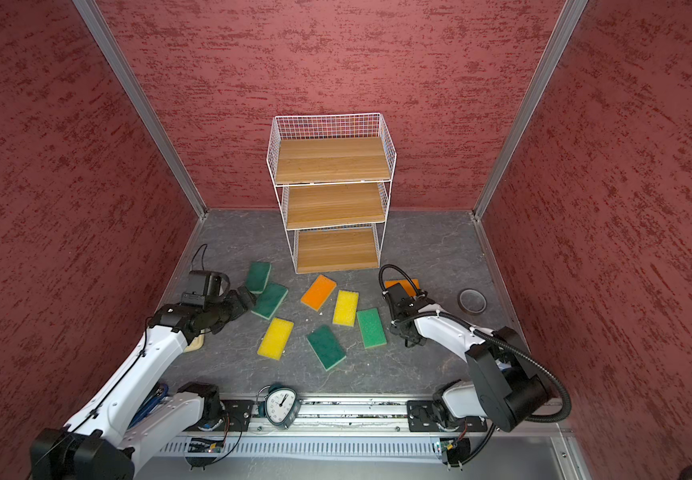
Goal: Place and organize the cleaning sponges onto the shelf
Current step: 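Carry the orange sponge with the right gripper up toward the top shelf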
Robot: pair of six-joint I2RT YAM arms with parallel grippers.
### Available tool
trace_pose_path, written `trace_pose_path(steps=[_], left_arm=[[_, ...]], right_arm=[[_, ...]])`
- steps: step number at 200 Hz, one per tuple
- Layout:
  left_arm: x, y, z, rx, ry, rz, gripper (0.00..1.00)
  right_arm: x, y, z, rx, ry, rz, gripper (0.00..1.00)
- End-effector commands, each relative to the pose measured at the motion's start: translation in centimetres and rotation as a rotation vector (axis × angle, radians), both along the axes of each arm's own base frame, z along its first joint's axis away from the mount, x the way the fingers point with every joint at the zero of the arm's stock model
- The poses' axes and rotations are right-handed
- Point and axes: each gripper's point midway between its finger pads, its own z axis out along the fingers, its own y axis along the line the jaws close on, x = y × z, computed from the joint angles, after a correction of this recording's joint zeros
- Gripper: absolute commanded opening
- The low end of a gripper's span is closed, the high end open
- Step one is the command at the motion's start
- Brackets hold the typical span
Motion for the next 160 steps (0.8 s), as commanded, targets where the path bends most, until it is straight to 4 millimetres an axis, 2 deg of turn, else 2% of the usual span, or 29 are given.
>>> trace_pose_path(steps=[1,57,87,132,160], left_arm=[[0.6,-0.2,1.3,0.002,-0.03,-0.011,0.97],[0.7,-0.4,1.9,-0.002,-0.041,-0.028,0.97],[0.8,-0.3,2.6,0.011,-0.053,-0.035,0.97],[1.1,-0.3,3.9,0.018,-0.081,-0.043,0.97],[1.3,-0.6,4.2,0.008,-0.088,-0.047,0.97]], right_arm=[[-0.6,-0.8,1.1,-0.048,0.001,0.019,0.58],[-0.1,0.5,4.3,0.004,-0.05,0.068,0.56],[0.9,1.7,7.5,0.053,-0.113,0.11,0.56],[3.2,4.1,13.8,0.104,-0.234,0.237,0.54],[4.0,4.7,16.5,0.111,-0.285,0.282,0.53]])
